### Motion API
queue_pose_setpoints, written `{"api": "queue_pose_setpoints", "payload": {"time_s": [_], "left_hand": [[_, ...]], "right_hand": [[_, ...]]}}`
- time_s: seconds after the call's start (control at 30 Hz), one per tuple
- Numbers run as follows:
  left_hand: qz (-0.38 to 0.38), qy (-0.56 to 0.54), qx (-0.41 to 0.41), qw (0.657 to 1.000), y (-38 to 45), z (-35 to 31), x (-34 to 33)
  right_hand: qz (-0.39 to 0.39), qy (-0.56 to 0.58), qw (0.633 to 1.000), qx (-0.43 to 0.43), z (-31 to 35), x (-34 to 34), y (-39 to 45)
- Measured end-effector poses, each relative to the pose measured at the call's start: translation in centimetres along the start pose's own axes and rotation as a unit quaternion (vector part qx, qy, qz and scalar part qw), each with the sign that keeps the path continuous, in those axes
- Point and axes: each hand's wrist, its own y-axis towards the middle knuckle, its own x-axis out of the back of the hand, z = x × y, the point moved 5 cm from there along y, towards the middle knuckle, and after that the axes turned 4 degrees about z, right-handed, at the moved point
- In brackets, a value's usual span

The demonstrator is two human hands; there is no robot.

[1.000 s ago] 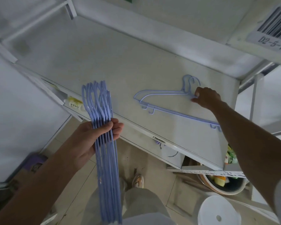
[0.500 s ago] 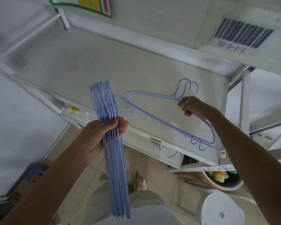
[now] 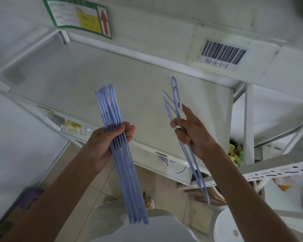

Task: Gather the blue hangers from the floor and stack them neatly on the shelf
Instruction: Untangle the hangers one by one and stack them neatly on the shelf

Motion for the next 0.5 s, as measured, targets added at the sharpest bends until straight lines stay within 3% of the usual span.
{"api": "queue_pose_setpoints", "payload": {"time_s": [0.2, 0.33, 0.5], "left_hand": [[0.003, 0.005, 0.001, 1.000, 0.3, 0.3, -0.4], [0.017, -0.006, -0.001, 1.000, 0.4, 0.6, -0.6], [0.023, -0.014, -0.004, 1.000, 0.6, 1.8, -0.5]], "right_hand": [[-0.049, -0.213, 0.976, 0.012, 1.3, 0.3, 0.4], [-0.029, -0.230, 0.972, 0.050, 2.1, 1.0, 0.3], [0.050, -0.140, 0.988, 0.043, 1.6, 0.3, 1.1]]}}
